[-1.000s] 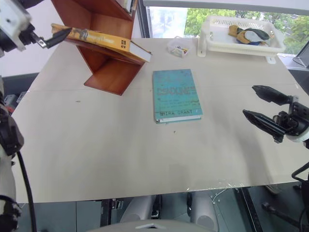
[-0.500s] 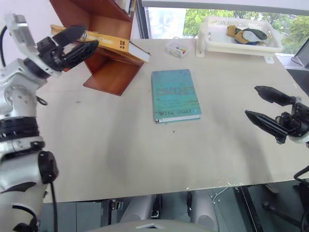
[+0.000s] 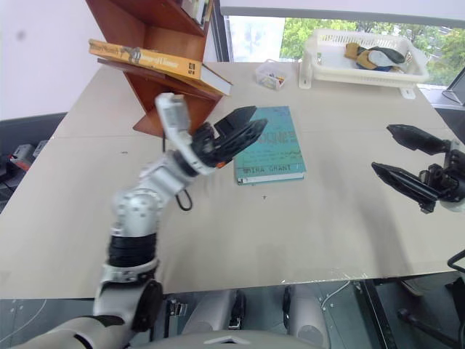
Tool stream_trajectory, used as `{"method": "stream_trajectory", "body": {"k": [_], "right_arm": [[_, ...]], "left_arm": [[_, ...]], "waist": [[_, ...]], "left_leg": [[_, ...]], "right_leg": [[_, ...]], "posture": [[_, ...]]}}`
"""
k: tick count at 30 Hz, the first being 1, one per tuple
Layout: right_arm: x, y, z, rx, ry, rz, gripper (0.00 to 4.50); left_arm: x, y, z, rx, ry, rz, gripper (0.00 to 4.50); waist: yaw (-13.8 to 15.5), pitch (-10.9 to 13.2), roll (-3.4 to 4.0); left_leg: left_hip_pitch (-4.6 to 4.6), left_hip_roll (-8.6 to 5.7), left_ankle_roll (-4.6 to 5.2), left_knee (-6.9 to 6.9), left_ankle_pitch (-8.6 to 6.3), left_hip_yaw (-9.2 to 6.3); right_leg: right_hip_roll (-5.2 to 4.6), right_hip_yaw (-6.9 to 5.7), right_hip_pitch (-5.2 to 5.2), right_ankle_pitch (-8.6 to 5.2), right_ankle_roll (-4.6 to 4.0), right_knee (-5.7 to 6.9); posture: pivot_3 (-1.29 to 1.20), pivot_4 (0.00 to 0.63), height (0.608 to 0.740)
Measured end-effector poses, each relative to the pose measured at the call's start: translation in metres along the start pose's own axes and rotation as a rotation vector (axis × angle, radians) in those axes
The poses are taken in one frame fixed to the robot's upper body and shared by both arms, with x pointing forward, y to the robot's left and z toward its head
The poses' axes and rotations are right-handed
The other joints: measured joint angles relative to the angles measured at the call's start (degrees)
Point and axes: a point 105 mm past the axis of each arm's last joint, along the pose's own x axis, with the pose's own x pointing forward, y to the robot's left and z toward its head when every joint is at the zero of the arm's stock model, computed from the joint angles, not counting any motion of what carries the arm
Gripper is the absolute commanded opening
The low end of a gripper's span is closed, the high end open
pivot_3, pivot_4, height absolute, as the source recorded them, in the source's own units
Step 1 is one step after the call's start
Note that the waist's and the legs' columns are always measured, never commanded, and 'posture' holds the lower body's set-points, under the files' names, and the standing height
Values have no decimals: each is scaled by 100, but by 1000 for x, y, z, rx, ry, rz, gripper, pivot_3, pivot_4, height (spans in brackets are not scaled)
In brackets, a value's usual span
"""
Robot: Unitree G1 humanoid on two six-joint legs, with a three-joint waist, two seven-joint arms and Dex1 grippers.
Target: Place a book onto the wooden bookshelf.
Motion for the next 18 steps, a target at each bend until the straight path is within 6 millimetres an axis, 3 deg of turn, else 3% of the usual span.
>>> {"method": "stream_trajectory", "body": {"k": [3, 12, 18], "right_arm": [[0, 0, -1, 7, 4, -3, 4500], [2, 1, -1, 6, 11, -9, 4500], [2, 3, -1, 2, 14, -3, 4500]], "left_arm": [[7, 26, 0, 110, -69, 168, 4420], [25, 44, 25, 412, -216, 323, 4420], [11, 69, 37, 542, -251, 456, 4420]], "waist": [[-15, 0, 0], [75, 0, 0], [73, 0, 0]], "left_leg": [[-16, 5, 1, -1, -1, -1], [-34, -1, 22, -2, -14, 1], [-32, 4, 24, -2, -15, -1]], "right_leg": [[2, -1, -18, 8, 8, -2], [-5, -8, -23, 10, 11, -33], [-3, -12, -24, 10, 11, -30]], "posture": [[0, 150, 707], [0, 150, 707], [0, 150, 707]]}}
